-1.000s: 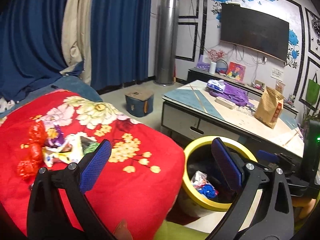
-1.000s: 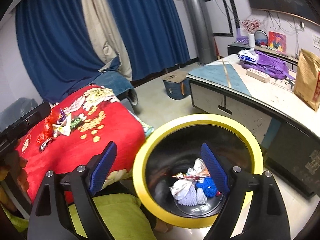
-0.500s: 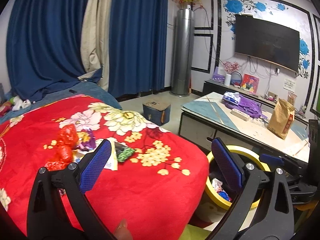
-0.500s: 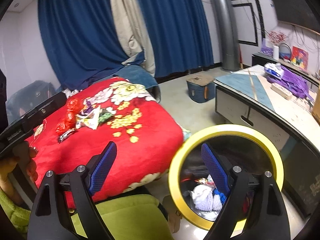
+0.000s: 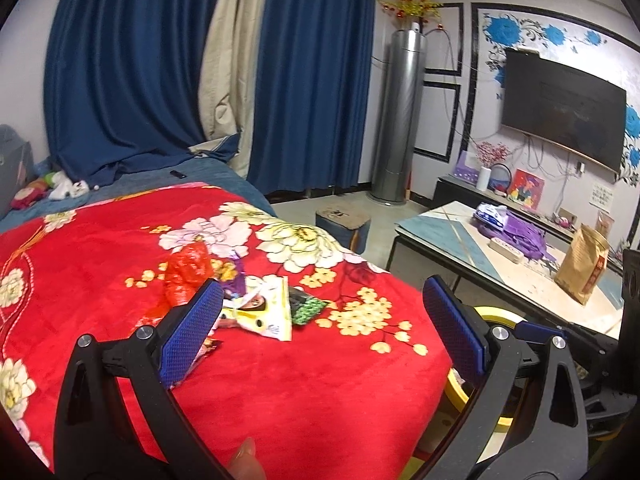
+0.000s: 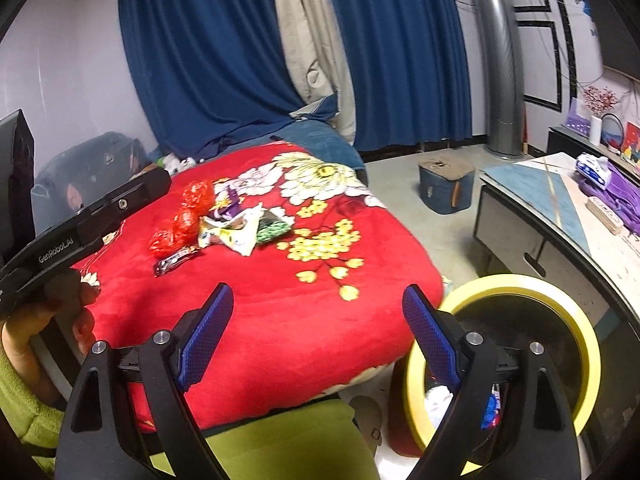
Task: Collect trash
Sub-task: 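Move both open grippers back over the remaining trash on the bedspread, then grasp the red plastic bag with the left gripper while the right gripper grasps the white wrapper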
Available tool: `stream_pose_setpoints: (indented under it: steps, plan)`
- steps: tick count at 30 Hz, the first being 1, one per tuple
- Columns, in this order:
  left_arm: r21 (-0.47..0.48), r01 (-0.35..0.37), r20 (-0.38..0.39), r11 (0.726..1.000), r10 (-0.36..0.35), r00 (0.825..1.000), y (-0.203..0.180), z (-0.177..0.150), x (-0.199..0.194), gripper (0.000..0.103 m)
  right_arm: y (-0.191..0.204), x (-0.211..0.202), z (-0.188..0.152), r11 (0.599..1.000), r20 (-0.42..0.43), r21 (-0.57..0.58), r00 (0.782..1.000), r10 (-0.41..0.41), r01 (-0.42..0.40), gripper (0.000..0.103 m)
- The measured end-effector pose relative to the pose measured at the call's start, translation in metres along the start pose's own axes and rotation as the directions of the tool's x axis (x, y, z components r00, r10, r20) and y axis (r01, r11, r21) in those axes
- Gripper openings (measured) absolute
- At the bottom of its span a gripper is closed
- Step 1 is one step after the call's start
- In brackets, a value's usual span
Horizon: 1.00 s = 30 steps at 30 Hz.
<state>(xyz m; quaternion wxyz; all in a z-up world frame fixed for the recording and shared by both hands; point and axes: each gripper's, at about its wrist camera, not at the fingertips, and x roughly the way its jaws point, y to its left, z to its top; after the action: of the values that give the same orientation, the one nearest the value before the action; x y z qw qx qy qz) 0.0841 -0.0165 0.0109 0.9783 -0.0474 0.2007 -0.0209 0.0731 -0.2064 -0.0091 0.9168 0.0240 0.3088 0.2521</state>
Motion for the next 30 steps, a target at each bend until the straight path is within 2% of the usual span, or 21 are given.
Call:
stream_pose_setpoints:
  steps: [8, 18, 25, 30]
  plan:
    - [-0.082, -0.053, -0.016, 0.995, 0.052, 0.999, 0.037, 0.000, 0.002, 0.092, 0.021, 0.021, 0.011, 0.999, -0.012, -0.036, 1.000, 0.029, -0.029, 0.084]
    - [-0.189, -0.167, -0.062, 0.968, 0.158, 0.986, 0.102, -0.007, 0.007, 0.092, 0.044, 0.065, 0.027, 0.995, -0.054, -0.072, 0.996, 0.069, -0.073, 0.084]
    - [-0.280, -0.195, -0.123, 0.940, 0.166, 0.978, 0.142, -0.016, 0.017, 0.092, 0.054, 0.099, 0.037, 0.992, -0.094, -0.062, 0.991, 0.100, -0.106, 0.084]
    - [-0.342, -0.169, -0.184, 0.925, 0.111, 0.977, 0.162, -0.030, 0.033, 0.092, 0.059, 0.121, 0.046, 0.992, -0.107, -0.058, 0.988, 0.107, -0.114, 0.083]
